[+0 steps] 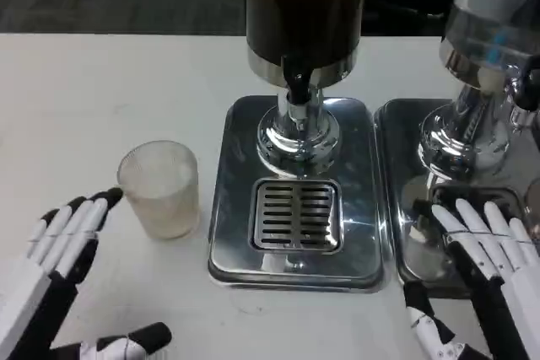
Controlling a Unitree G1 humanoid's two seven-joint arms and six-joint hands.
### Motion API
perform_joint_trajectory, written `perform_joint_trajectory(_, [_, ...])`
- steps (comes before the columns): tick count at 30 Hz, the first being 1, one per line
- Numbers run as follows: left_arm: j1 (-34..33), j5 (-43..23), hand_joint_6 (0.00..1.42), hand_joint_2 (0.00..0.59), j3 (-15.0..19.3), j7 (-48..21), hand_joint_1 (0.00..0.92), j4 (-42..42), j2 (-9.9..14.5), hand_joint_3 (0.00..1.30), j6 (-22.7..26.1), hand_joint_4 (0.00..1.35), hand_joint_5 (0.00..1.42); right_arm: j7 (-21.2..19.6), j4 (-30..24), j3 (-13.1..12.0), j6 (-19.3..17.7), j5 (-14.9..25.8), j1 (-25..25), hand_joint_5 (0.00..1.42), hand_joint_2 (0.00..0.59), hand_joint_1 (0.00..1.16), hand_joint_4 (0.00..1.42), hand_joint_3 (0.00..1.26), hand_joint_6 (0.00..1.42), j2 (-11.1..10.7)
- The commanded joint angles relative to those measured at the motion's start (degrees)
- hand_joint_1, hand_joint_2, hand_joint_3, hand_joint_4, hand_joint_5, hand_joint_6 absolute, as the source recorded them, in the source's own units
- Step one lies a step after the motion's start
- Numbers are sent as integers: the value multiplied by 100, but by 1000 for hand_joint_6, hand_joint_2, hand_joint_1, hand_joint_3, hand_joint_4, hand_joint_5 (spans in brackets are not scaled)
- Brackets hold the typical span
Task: Grasp the cup under the faucet to collect the drink, then remove the cup.
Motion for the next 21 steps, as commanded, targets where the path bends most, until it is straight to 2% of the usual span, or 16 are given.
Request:
perform_joint_trajectory(1, [-419, -110, 0, 51, 88, 284, 0, 401, -12, 0, -7, 0, 0, -27, -22, 104, 62, -46, 18, 14, 493, 336, 85, 164, 0, 58])
perform_joint_trajectory(6, [-980, -373, 0, 46, 87, 427, 0, 983, -57, 0, -1, 0, 0, -29, 36, 210, 70, -60, -59, 15, 493, 338, 88, 165, 0, 106])
perform_joint_trajectory(8, [-1175, -442, 0, 21, 85, 513, 0, 1175, -79, 0, -14, 0, 0, -19, 39, 250, 77, -57, -108, 32, 493, 340, 112, 183, 0, 109])
perform_joint_trajectory(13, [-1679, -519, 11, 3, 16, 692, 5, 1683, -55, 0, -28, 0, 1, 14, 43, 402, 99, -78, -267, 53, 493, 342, 147, 200, 0, 129])
perform_joint_trajectory(21, [-2583, -668, 122, 0, -160, 744, 104, 2875, 53, 0, -174, 0, 114, -56, 102, 699, 92, -222, -457, 85, 486, 353, 183, 259, 0, 151])
